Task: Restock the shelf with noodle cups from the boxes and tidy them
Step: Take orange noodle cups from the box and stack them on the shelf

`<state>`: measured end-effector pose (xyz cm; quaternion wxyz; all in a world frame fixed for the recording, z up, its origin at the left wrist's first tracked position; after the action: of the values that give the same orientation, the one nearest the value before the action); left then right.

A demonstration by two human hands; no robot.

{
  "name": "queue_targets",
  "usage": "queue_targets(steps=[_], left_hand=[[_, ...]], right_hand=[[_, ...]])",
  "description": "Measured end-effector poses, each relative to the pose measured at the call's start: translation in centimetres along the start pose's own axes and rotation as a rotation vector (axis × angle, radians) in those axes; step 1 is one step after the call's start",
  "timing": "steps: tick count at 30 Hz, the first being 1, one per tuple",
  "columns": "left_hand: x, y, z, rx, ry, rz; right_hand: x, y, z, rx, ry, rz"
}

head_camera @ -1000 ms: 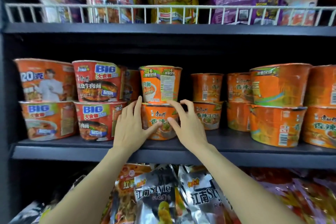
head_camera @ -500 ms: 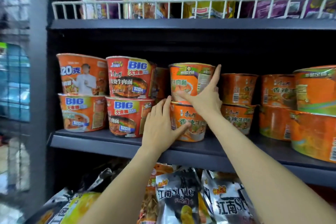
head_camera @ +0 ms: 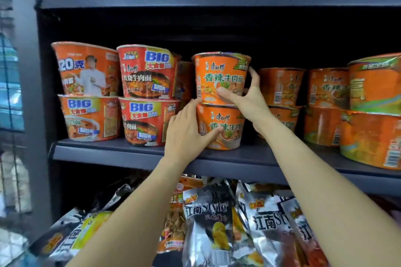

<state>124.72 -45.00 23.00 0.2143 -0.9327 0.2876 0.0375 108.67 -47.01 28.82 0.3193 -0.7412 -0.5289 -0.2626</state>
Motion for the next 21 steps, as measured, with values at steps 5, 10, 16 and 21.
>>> queue_targets(steps=[5,10,16,21], left_hand=[[-0.3,-0.6,0.1,-0.052,0.012,0.008],[-0.2,-0.3,0.1,-0.033,0.015,0.02],[-0.3,-0.2,0.2,-0.027,0.018,0.025],[-0.5,-0.2,0.3,-0.02,0.033,0.007]], right_hand=[[-0.3,-0.8,-0.1,-0.038,-0.021,0.005],[-0.4,-1.1,-0.2,0.02,-0.006,0.025],[-0.3,-0.8,0.1,0.061,-0.005,-0.011],[-2.2,-0.7,2.7,0.154,0.065,-0.098]])
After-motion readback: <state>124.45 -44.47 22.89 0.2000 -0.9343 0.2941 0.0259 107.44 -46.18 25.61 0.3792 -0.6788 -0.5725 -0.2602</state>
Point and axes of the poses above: each hand's wrist, its own z-axis away from the middle knuckle, its own y-axis out of the palm, x = y × z, the point moved 7 cm from there along -z, towards the middle knuckle, and after that the axes turned 1 degree about y, right-handed, at the moved point
